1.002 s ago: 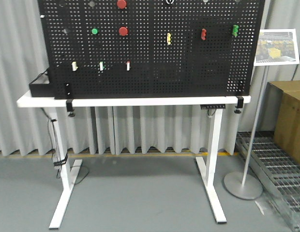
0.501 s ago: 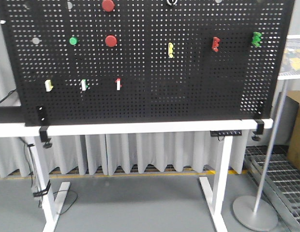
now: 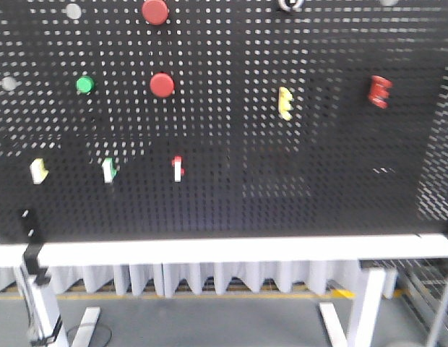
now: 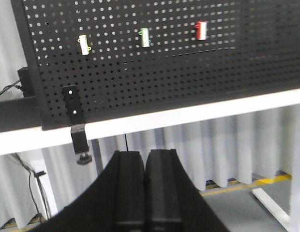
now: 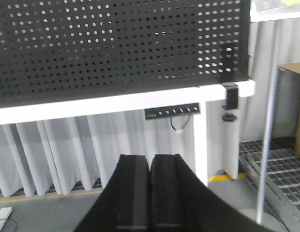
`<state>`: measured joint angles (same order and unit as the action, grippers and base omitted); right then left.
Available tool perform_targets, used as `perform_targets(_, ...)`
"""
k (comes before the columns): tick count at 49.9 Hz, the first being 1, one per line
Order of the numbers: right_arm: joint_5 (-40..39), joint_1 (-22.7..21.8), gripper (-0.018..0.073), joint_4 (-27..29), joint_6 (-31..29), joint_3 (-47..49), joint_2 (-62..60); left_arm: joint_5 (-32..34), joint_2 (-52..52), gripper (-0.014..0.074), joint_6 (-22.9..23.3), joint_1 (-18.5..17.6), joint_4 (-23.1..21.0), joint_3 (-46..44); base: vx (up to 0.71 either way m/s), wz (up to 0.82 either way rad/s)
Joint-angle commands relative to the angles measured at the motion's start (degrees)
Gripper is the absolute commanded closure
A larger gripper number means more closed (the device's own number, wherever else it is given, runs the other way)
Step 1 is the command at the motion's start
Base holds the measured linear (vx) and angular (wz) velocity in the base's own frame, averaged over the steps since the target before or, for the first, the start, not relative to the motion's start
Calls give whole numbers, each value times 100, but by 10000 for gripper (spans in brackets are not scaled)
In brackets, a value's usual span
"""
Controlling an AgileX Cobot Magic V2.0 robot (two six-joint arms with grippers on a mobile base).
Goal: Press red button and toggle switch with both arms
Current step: 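Drive the base forward up close to the black pegboard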
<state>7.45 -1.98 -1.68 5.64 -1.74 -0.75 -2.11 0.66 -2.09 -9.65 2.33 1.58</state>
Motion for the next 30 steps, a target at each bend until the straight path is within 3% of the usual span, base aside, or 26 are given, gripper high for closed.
perform_targets(1, -489, -37, 562, -22, -54, -66, -83, 442, 84, 595, 20, -10, -57, 194, 48, 6)
perform_targets(30, -489, -37, 562, -22, -54, -66, -83, 442, 84, 595, 20, -10, -57, 194, 38, 1)
